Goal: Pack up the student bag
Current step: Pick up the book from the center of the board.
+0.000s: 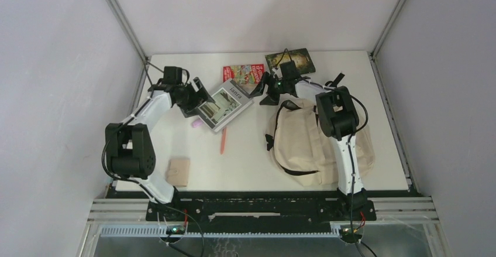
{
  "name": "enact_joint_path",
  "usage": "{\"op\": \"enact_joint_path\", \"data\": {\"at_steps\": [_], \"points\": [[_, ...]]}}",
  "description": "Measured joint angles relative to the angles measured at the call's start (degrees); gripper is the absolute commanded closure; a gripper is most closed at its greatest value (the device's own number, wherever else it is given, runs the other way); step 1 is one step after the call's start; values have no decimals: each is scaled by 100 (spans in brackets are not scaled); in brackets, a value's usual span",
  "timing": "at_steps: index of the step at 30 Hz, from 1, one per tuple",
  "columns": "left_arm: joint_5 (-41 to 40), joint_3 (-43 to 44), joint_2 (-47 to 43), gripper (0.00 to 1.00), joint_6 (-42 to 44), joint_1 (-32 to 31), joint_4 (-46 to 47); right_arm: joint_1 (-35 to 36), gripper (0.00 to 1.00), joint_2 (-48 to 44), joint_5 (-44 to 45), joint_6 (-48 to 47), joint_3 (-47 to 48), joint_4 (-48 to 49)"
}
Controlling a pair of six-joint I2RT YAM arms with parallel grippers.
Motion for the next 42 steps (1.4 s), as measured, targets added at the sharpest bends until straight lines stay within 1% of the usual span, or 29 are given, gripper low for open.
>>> {"op": "enact_joint_path", "data": {"at_steps": [2,4,12,18,20,24,28,32,35,39,42], "points": [[-33,-225,-68,10,-35,111,22,13,18,28,-144,26,0,76],[-50,-345,-61,12,-57,184,39,37,18,90,-310,98,0,197],[-2,-376,282,18,-146,199,201,105,18,389,-855,697,2,955],[103,-376,654,19,-140,199,186,151,22,531,-874,1204,2,1582],[120,-376,713,19,-138,199,166,155,28,586,-883,1421,2,1869],[131,-369,730,19,-136,199,142,166,44,737,-929,1799,4,2345],[153,-363,739,19,-133,199,138,173,54,782,-957,2002,4,2503],[160,-363,752,19,-118,199,96,175,69,782,-1034,2164,-13,2780],[188,-361,752,18,-94,201,92,157,78,748,-1097,2326,-160,3012],[245,-286,723,16,-28,201,-55,136,82,575,-1145,2472,-476,3108],[251,-236,516,16,24,201,-166,101,86,295,-1150,2568,-752,3204]]}}
